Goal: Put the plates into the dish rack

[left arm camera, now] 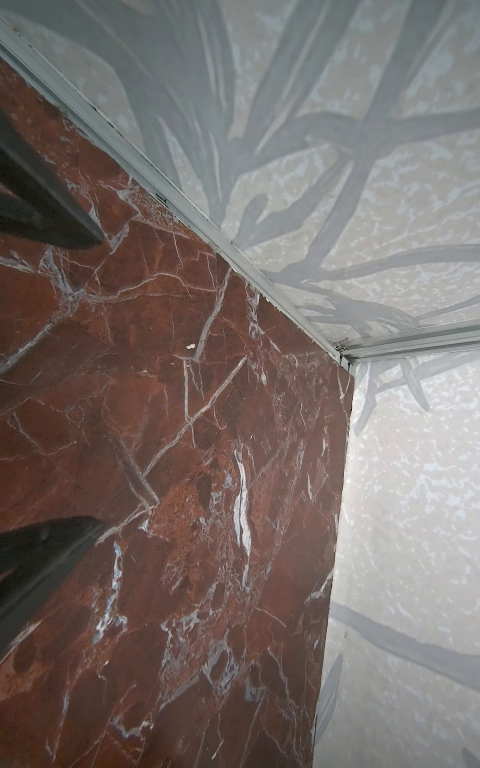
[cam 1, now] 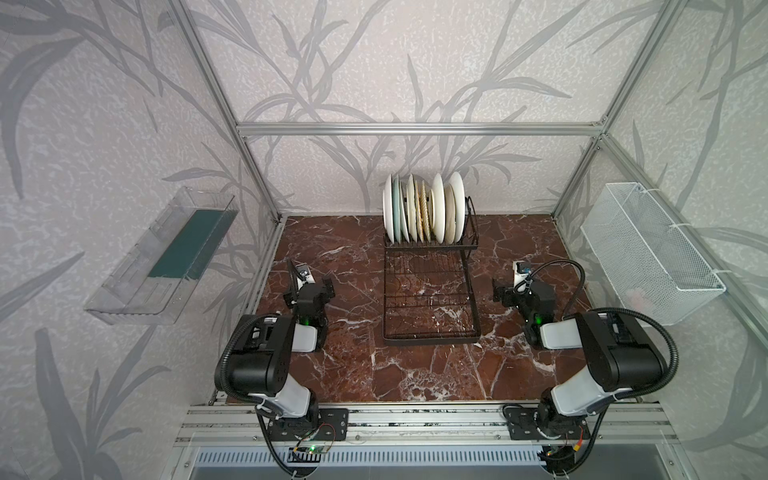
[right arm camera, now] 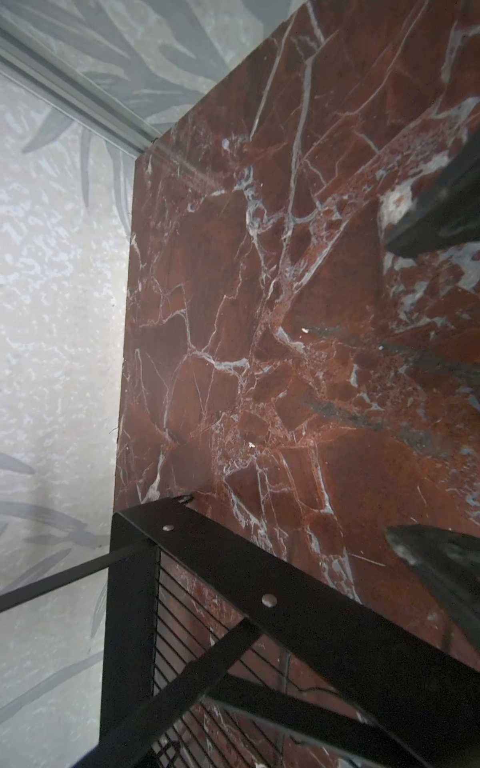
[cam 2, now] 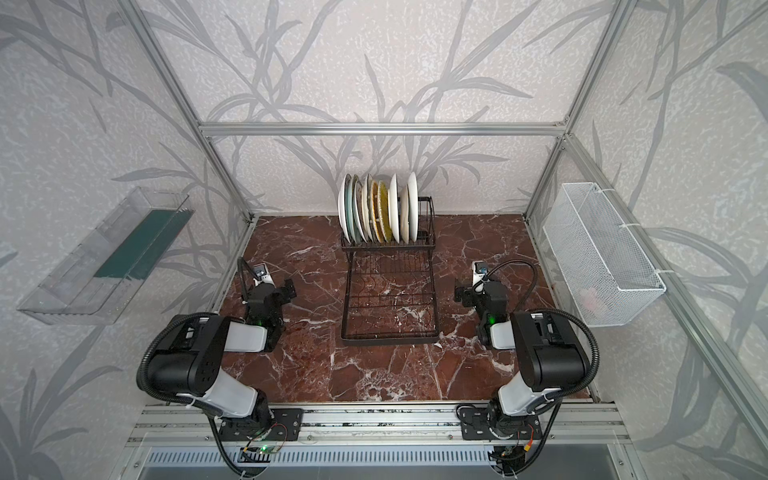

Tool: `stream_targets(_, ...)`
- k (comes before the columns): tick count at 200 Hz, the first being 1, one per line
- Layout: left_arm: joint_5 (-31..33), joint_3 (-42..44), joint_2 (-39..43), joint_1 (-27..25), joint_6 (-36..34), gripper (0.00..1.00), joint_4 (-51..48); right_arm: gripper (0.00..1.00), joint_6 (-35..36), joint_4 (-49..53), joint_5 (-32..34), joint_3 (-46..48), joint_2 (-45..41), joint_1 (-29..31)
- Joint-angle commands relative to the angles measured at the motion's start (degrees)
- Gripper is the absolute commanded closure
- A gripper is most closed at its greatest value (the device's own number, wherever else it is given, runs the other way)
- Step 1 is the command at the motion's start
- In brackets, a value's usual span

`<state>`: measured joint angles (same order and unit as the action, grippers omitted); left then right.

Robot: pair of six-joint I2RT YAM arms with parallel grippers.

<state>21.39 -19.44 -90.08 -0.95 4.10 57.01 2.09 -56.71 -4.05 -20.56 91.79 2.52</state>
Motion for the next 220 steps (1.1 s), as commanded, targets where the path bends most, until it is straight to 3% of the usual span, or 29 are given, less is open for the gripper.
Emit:
stream_targets(1, -0.72, -0.92, -0.23, 0.25, 0.20, 0.01, 0.26, 0.01, 1.09, 0.67, -1.68, -0.97, -1.02, 0.29)
stream_targets(220, 0.50, -1.23, -0.62, -0.79, -0.85, 0.01, 0.59, 0.01, 1.13, 0.65, -1.66, -0.89, -1.00, 0.33)
